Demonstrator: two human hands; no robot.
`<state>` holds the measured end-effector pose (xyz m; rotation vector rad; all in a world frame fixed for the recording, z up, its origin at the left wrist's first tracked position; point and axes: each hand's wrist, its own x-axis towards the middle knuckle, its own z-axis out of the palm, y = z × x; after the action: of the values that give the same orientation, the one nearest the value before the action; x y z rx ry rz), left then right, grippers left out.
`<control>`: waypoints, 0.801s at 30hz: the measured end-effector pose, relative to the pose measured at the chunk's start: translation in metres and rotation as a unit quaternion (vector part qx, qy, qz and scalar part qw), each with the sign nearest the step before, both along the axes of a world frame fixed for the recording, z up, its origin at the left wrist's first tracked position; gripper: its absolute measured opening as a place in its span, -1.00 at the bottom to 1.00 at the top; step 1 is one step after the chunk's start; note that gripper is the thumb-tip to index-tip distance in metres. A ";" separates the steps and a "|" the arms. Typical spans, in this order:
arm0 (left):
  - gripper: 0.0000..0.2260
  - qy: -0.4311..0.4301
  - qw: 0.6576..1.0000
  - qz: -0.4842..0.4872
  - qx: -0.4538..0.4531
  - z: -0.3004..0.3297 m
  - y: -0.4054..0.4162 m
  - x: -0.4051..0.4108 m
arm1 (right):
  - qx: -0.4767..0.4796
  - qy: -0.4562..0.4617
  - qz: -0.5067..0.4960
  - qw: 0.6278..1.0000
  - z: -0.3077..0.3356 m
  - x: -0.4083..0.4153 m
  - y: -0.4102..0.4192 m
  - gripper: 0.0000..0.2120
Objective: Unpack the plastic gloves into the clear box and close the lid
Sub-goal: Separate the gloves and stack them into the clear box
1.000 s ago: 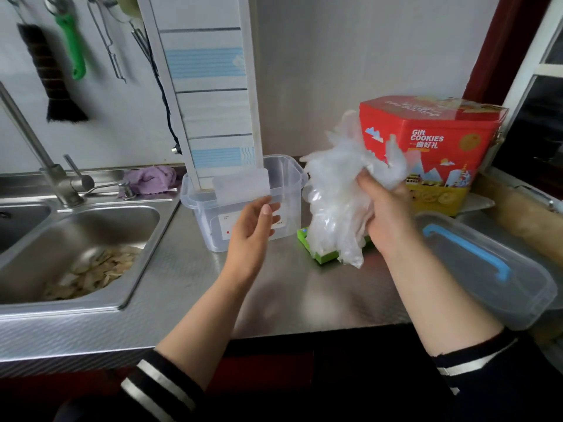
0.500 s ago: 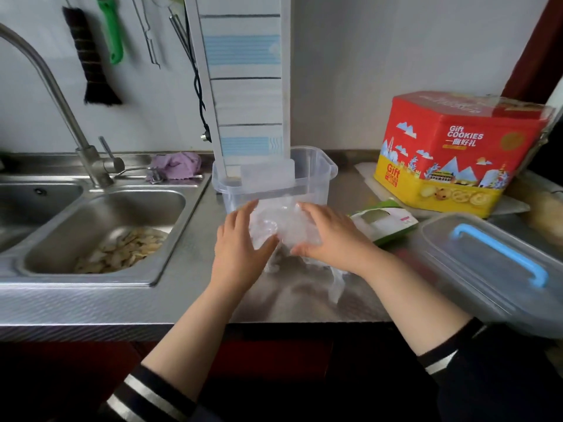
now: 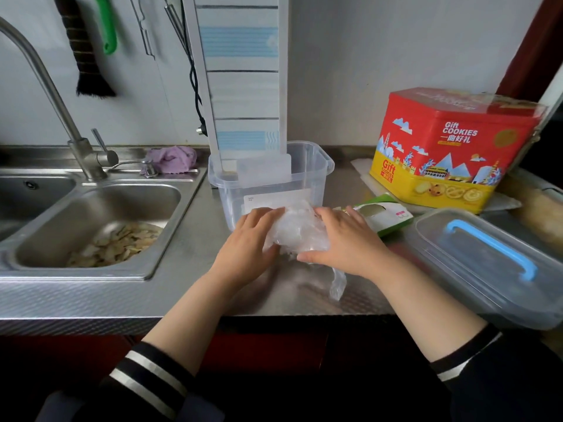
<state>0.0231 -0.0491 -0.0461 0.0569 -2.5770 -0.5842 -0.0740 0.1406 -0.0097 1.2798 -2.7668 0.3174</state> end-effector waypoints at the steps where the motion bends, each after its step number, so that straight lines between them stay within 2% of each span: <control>1: -0.46 -0.006 1.000 0.006 0.026 0.001 0.001 0.000 | 0.010 -0.002 0.004 1.000 0.000 -0.002 0.001 -0.16; 3: -0.58 -0.001 0.998 0.034 0.048 0.008 0.000 0.000 | 0.022 -0.012 0.012 1.000 0.002 -0.008 0.002 -0.22; 6: -0.72 -0.011 0.997 0.073 0.004 0.022 -0.008 0.001 | 0.028 -0.010 0.013 0.999 0.007 -0.016 0.002 -0.28; 10: -0.96 -0.045 0.996 0.048 -0.063 0.033 -0.027 0.003 | -0.068 0.022 0.070 0.995 0.005 -0.006 -0.007 -0.45; 12: -0.91 -0.093 0.990 0.019 -0.106 0.032 -0.032 0.007 | -0.045 -0.018 0.097 0.994 0.001 0.002 -0.012 -0.45; 15: -0.72 -0.197 0.963 0.012 -0.183 0.027 -0.031 0.015 | 0.046 -0.065 0.099 0.992 -0.008 0.007 -0.017 -0.31; 19: -0.56 -0.281 0.937 0.004 -0.208 0.025 -0.022 0.022 | 0.083 -0.070 0.090 0.990 -0.018 0.005 -0.018 -0.53; 22: -0.35 -0.321 0.930 -0.003 -0.177 0.028 -0.019 0.025 | 0.110 -0.085 0.089 0.986 -0.023 0.006 -0.017 -0.53; 24: -0.22 -0.338 0.937 -0.004 -0.088 0.030 -0.020 0.026 | 0.093 -0.105 0.090 0.986 -0.023 0.004 -0.017 -0.52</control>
<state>0.0488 -0.0688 -0.0160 0.2204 -3.2872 -0.3702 -0.0696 0.1239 -0.0328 1.6352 -2.9174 0.2189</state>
